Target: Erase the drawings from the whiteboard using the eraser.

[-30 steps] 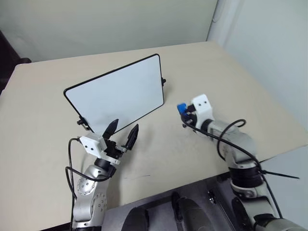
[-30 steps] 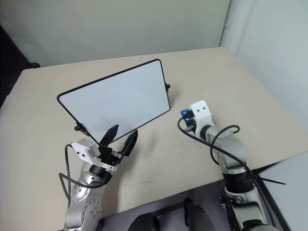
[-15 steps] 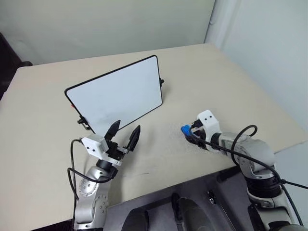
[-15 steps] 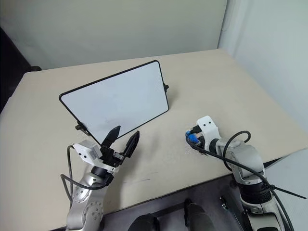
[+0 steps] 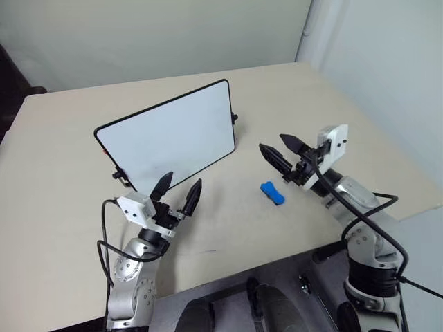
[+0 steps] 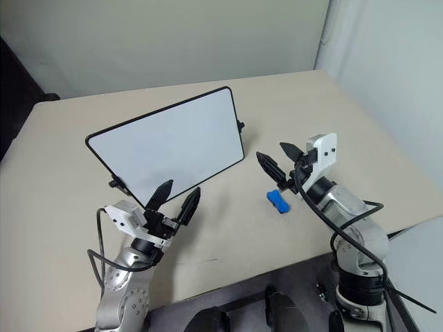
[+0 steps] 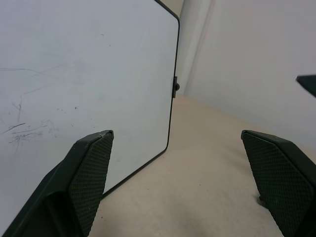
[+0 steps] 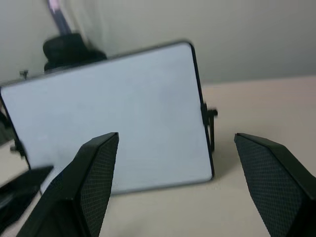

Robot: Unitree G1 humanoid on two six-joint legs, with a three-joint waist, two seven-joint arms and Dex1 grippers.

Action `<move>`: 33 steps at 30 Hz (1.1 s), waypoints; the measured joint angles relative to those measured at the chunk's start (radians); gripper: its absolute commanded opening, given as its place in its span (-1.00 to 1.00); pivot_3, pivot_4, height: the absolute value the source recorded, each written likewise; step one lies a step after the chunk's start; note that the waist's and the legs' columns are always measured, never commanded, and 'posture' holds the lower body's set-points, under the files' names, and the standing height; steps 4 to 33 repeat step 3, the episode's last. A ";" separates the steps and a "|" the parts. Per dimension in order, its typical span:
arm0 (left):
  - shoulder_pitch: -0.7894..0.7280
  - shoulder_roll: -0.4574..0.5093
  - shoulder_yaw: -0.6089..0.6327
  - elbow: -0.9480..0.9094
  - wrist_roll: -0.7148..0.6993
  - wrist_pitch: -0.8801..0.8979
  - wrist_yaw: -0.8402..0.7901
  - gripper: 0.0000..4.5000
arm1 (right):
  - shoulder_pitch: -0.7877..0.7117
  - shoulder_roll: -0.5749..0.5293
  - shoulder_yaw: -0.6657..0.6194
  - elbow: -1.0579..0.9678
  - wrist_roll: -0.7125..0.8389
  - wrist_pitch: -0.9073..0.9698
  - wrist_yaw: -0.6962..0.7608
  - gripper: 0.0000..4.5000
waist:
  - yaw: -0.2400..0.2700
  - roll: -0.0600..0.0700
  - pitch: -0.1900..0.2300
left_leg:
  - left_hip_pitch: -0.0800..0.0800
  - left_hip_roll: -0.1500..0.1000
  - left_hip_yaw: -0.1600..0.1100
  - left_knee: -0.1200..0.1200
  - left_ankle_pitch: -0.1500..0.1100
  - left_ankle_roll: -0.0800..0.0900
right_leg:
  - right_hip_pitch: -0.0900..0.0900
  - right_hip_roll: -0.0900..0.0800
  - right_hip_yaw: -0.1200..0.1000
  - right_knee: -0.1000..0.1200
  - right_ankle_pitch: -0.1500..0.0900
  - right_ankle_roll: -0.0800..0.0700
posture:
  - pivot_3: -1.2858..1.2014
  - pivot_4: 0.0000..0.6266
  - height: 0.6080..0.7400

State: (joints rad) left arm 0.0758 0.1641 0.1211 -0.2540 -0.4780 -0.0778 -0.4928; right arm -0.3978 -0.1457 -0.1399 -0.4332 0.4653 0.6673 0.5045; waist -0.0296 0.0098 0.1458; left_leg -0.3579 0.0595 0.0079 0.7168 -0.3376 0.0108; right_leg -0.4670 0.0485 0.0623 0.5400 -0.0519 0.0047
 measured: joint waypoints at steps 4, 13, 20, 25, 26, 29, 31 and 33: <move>0.003 0.002 0.000 0.000 -0.001 0.000 0.000 1.00 | 0.005 0.010 0.043 0.005 0.000 -0.058 0.000 0.76 | 0.001 0.000 0.000 | 0.000 0.002 0.000 0.000 0.000 0.000 | 0.000 0.000 0.003 0.000 0.000 0.000 | 0.03 -0.52 1.00; 0.003 0.002 0.000 0.000 -0.001 0.000 0.000 1.00 | 0.005 0.010 0.043 0.005 0.000 -0.058 0.000 0.76 | 0.001 0.000 0.000 | 0.000 0.002 0.000 0.000 0.000 0.000 | 0.000 0.000 0.003 0.000 0.000 0.000 | 0.03 -0.52 1.00; 0.003 0.002 0.000 0.000 -0.001 0.000 0.000 1.00 | 0.005 0.010 0.043 0.005 0.000 -0.058 0.000 0.76 | 0.001 0.000 0.000 | 0.000 0.002 0.000 0.000 0.000 0.000 | 0.000 0.000 0.003 0.000 0.000 0.000 | 0.03 -0.52 1.00; 0.003 0.002 0.000 0.000 -0.001 0.000 0.000 1.00 | 0.005 0.010 0.043 0.005 0.000 -0.058 0.000 0.76 | 0.001 0.000 0.000 | 0.000 0.002 0.000 0.000 0.000 0.000 | 0.000 0.000 0.003 0.000 0.000 0.000 | 0.03 -0.52 1.00; 0.003 0.002 0.000 0.000 -0.001 0.000 0.000 1.00 | 0.005 0.010 0.043 0.005 0.000 -0.058 0.000 0.76 | 0.001 0.000 0.000 | 0.000 0.002 0.000 0.000 0.000 0.000 | 0.000 0.000 0.003 0.000 0.000 0.000 | 0.03 -0.52 1.00; 0.003 0.002 0.000 0.000 -0.001 0.000 0.000 1.00 | 0.005 0.010 0.043 0.005 0.000 -0.058 0.000 0.76 | 0.001 0.000 0.000 | 0.000 0.002 0.000 0.000 0.000 0.000 | 0.000 0.000 0.003 0.000 0.000 0.000 | 0.03 -0.52 1.00; 0.003 0.002 0.000 0.000 -0.001 0.000 0.000 1.00 | 0.005 0.010 0.043 0.005 0.000 -0.058 0.000 0.76 | 0.001 0.000 0.000 | 0.000 0.002 0.000 0.000 0.000 0.000 | 0.000 0.000 0.003 0.000 0.000 0.000 | 0.03 -0.52 1.00; 0.003 0.002 0.000 0.000 -0.001 0.000 0.000 1.00 | 0.005 0.010 0.043 0.005 0.000 -0.058 0.000 0.76 | 0.001 0.000 0.000 | 0.000 0.002 0.000 0.000 0.000 0.000 | 0.000 0.000 0.003 0.000 0.000 0.000 | 0.03 -0.52 1.00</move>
